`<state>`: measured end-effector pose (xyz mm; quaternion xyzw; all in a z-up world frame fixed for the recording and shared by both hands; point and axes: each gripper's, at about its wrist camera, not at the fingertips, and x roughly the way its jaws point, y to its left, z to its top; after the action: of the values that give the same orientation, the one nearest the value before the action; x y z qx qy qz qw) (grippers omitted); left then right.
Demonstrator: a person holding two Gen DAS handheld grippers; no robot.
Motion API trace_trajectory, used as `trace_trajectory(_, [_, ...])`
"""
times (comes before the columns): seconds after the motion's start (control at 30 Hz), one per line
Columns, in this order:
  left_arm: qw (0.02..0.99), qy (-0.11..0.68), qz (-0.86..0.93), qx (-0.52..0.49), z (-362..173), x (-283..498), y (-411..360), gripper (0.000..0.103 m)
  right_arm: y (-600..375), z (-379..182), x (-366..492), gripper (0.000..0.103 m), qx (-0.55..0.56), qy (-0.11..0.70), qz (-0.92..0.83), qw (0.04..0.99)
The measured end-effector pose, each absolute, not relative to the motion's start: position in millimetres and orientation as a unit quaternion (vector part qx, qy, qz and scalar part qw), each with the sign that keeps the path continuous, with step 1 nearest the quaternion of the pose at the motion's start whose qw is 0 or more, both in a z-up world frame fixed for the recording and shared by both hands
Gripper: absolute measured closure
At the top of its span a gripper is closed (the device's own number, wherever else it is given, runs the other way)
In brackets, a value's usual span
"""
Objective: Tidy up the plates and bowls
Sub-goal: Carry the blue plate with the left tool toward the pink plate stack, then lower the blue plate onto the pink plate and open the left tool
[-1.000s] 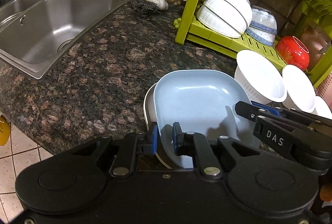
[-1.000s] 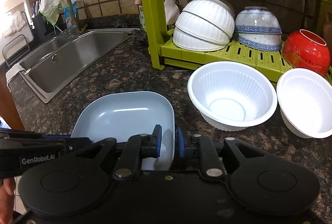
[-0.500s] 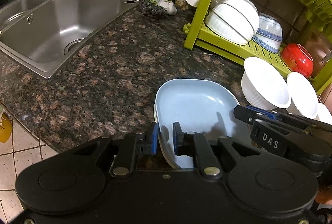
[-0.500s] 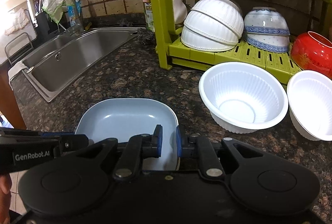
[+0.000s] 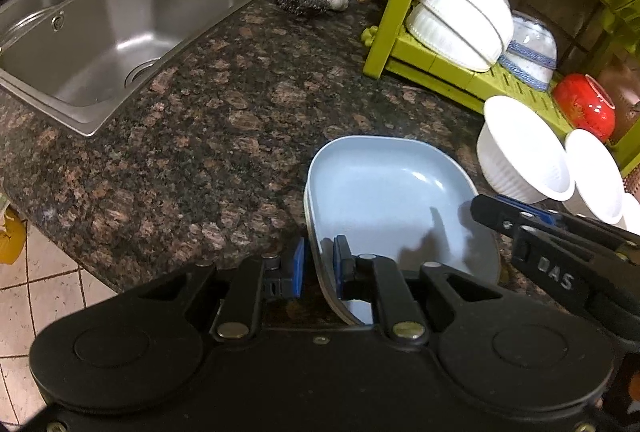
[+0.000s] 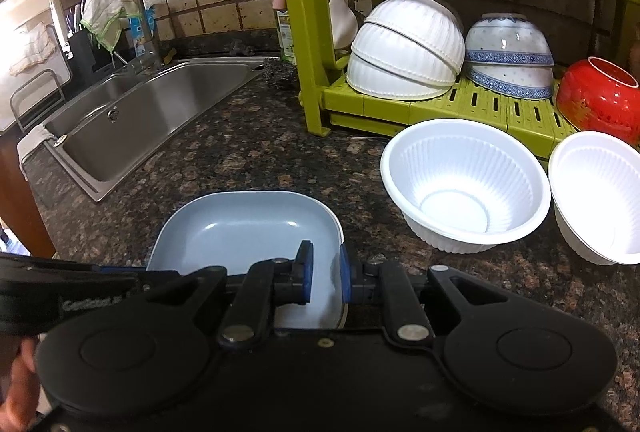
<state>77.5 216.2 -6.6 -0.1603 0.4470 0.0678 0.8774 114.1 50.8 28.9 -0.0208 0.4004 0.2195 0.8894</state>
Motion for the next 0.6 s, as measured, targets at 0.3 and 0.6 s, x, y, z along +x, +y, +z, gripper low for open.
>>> trace_trajectory(0.3, [0.873,0.453,0.075,-0.163,-10,78,217,0.082,40,36,105,0.087,-0.013,0.391,0.225,0.892])
trace_trajectory(0.6, [0.896,0.417,0.089,-0.126,8,68,198,0.081,25,43,96,0.087,0.0,0.386,0.227,0.894])
